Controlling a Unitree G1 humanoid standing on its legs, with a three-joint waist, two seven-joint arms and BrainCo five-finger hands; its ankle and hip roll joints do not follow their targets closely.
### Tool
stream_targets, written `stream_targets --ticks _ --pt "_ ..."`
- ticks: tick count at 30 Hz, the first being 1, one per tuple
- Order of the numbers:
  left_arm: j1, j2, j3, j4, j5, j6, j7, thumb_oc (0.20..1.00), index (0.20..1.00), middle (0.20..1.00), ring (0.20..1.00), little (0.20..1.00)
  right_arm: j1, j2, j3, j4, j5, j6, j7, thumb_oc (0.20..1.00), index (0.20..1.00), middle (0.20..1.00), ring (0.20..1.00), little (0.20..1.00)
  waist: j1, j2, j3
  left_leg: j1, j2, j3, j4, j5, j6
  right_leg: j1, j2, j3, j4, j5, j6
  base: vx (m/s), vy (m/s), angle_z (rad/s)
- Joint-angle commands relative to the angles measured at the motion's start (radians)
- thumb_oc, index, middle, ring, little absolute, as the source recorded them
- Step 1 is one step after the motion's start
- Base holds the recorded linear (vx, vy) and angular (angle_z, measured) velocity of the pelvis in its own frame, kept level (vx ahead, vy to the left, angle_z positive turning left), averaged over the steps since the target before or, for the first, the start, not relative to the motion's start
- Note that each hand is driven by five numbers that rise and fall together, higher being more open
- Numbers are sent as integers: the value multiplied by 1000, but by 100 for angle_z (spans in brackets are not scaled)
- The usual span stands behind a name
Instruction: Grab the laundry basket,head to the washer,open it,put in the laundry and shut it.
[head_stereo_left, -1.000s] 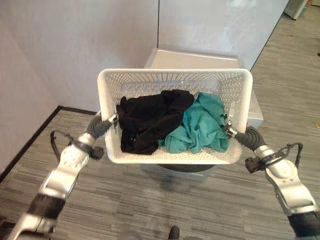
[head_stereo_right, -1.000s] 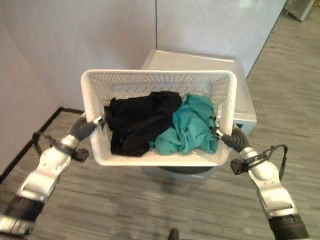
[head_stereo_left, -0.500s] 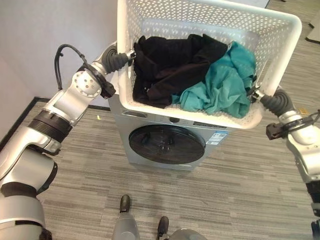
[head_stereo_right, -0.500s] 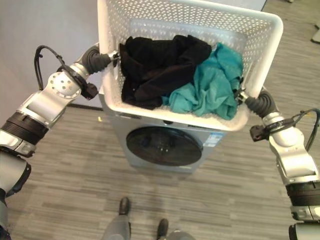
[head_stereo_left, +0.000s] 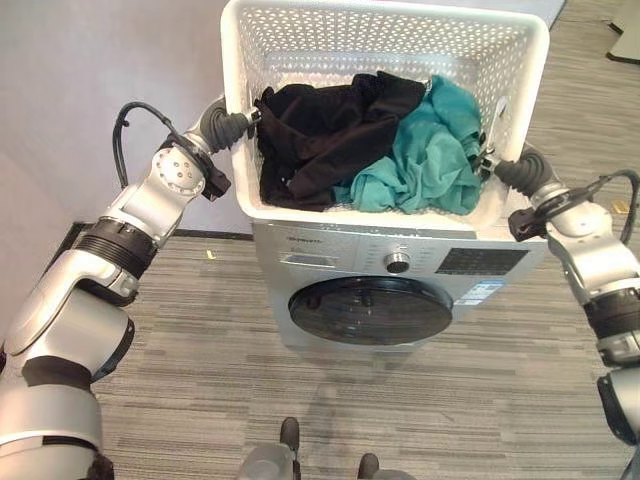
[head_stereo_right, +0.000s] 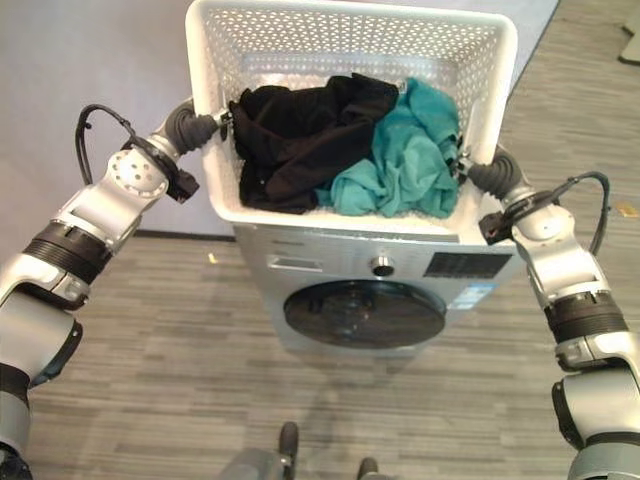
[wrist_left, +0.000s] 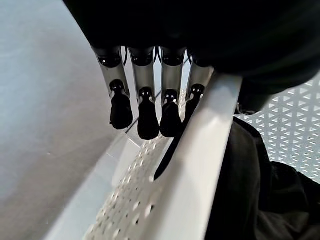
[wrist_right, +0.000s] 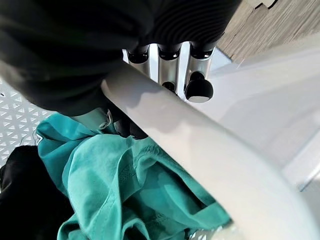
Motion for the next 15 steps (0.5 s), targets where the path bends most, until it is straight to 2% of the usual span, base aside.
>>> stream_targets --ticks 1,2,3,4,5,7,9,11,15 --pt "-100 26 29 154 -30 -6 22 200 200 200 200 200 30 -115 78 155 -31 41 14 200 200 200 200 200 9 20 -81 38 28 -46 37 -89 -5 -129 -43 37 326 55 60 34 191 33" --pt "-111 22 20 160 -33 -5 21 253 253 253 253 253 9 -119 100 174 -27 48 22 200 200 200 200 200 5 21 -82 47 28 -42 30 -92 -7 -137 -55 14 291 46 52 63 64 38" --pt "-120 14 8 189 -39 -5 13 495 495 495 495 495 -20 -121 131 204 -16 49 29 200 200 200 200 200 -4 27 -81 58 35 -42 18 -90 -15 -138 -65 -21 236 41 45 68 -35 22" --pt "-139 8 -8 231 -42 -9 12 878 878 878 878 878 -45 -128 154 228 -6 49 38 200 200 200 200 200 -15 32 -80 63 43 -46 10 -89 -24 -147 -72 -43 179 44 43 65 -64 4" --pt "-149 9 -15 261 -42 -13 13 1000 1000 1000 1000 1000 -56 -140 161 238 5 49 43 200 200 200 200 200 -27 30 -79 69 46 -47 6 -91 -31 -162 -85 -39 128 63 48 71 -79 -2" --pt "-168 29 -27 323 -33 -24 8 1000 1000 1000 1000 1000 -67 -173 171 248 25 50 65 200 200 200 200 200 -53 23 -72 83 46 -53 15 -99 -45 -164 -93 -10 42 106 63 91 -86 16" --pt "-180 24 -34 355 -20 -19 7 1000 1000 1000 1000 1000 -65 -207 183 253 30 61 91 200 200 200 200 200 -64 8 -77 100 45 -46 23 -118 -49 -133 -87 14 -2 104 61 103 -100 27" --pt "-171 20 -19 392 -12 -27 8 1000 1000 1000 1000 1000 -64 -248 197 259 39 64 110 200 200 200 200 200 -67 -2 -110 132 67 -30 2 -116 -64 -88 -75 -9 -55 102 62 155 -145 24" --pt "-167 29 -13 421 -2 -40 16 1000 1000 1000 1000 1000 -77 -305 202 284 51 52 116 200 200 200 200 200 -74 -8 -131 146 88 -29 -33 -102 -82 -47 -49 -26 -119 97 58 89 -127 -9"
